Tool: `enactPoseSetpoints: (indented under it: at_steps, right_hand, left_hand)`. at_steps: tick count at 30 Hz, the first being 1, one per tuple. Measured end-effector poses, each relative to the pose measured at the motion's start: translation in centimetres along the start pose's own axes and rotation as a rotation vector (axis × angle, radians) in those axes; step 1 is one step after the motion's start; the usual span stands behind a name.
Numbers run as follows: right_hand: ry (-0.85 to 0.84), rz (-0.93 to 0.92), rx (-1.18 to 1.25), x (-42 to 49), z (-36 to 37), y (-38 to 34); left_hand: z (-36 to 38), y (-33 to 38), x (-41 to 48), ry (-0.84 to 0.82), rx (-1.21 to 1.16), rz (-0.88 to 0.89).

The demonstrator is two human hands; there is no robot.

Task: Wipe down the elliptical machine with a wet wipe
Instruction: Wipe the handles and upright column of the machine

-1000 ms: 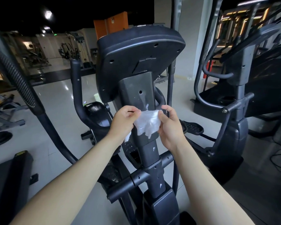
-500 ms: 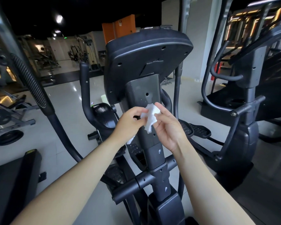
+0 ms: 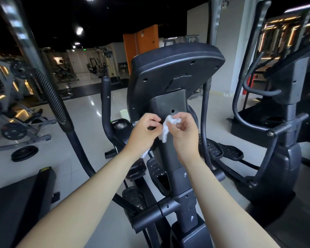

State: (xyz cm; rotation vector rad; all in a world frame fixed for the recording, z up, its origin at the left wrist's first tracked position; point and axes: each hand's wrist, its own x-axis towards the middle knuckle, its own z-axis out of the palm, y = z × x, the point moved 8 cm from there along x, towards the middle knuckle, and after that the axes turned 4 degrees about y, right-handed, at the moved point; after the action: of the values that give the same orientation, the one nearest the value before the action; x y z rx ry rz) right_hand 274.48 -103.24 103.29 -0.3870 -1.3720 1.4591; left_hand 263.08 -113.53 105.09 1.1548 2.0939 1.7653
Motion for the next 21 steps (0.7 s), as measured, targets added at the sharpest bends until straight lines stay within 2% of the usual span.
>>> enactPoseSetpoints:
  at_steps: [4,9,12,18,21]
  right_hand:
    - [-0.018,-0.151,0.006,1.6,2.8,-2.7]
    - [0.058,-0.209,-0.282,4.2,5.6,-3.1]
    - [0.070,-0.260,-0.345,3.7,5.2,-2.4]
    - [0.110,-0.136,-0.385,1.2,2.3,3.0]
    - [0.112,-0.119,-0.341,1.1,2.3,2.3]
  left_hand:
    - [-2.1,-0.8,1.0,0.162,0.021,-0.051]
    - [-1.9,-2.6,2.1,0.099,0.091,-0.061]
    - [-1.8,-3.2,2.2,0.082,0.109,-0.063]
    - [-1.4,-3.9,2.6,0.055,0.117,-0.062]
    - [-1.5,-4.1,2.7,0.063,0.100,-0.070]
